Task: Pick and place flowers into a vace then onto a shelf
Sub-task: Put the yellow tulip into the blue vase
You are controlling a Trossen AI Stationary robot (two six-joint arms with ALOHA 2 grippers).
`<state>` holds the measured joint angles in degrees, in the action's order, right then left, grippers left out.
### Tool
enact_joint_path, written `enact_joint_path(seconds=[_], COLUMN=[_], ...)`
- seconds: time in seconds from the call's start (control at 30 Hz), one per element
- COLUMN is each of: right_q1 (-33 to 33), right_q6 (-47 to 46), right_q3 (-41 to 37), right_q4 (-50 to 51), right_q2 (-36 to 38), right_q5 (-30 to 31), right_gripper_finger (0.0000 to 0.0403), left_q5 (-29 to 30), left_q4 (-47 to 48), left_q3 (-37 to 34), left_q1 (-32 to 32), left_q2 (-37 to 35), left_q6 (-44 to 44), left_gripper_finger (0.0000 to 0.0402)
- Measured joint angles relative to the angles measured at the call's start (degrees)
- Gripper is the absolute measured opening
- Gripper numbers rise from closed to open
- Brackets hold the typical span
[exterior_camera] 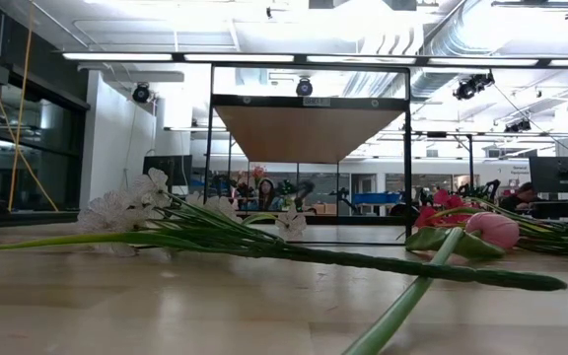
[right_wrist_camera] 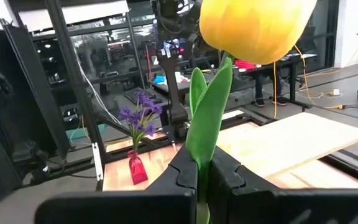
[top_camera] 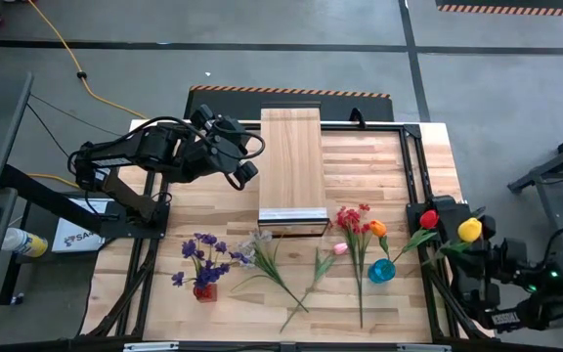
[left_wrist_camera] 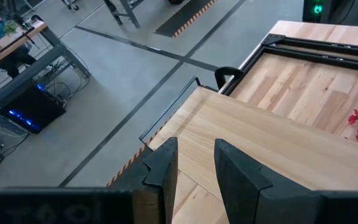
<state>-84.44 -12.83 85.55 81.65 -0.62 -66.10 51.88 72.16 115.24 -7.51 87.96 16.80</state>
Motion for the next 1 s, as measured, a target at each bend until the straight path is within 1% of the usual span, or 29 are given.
enact_joint_path(seconds=[0.33,0.53,0.63,0.73,0.83,0.9,1.0], right_q1=[0.0,0.0,0.0,-0.1,-0.1,-0.1,-0.1], right_q6=[-7.4,-7.9,-7.1,-4.2,-1.6,-1.1,-1.4], right_q3=[4.9,6.4,6.2,5.9,3.9,1.7,-2.1], right_q4=[0.1,1.6,1.9,1.8,0.8,-1.6,-7.1], right_q2=[0.0,0.0,0.0,0.0,0.0,0.0,0.0], right_q5=[6.6,10.1,10.0,10.0,10.2,9.8,7.3], right_gripper_finger=[0.0001,0.0001,0.0001,0.0001,0.0001,0.0001,0.0001], left_q5=[0.0,0.0,0.0,0.0,0.0,0.0,0.0], left_q4=[0.0,0.0,0.0,0.0,0.0,0.0,0.0], left_q3=[0.0,0.0,0.0,0.0,0.0,0.0,0.0], left_q1=[0.0,0.0,0.0,0.0,0.0,0.0,0.0], left_q2=[0.0,0.0,0.0,0.0,0.0,0.0,0.0], left_q6=[0.0,0.0,0.0,0.0,0.0,0.0,0.0], left_gripper_finger=[0.0138,0.0138,0.0138,0.0138,0.0138,0.0138,0.0138])
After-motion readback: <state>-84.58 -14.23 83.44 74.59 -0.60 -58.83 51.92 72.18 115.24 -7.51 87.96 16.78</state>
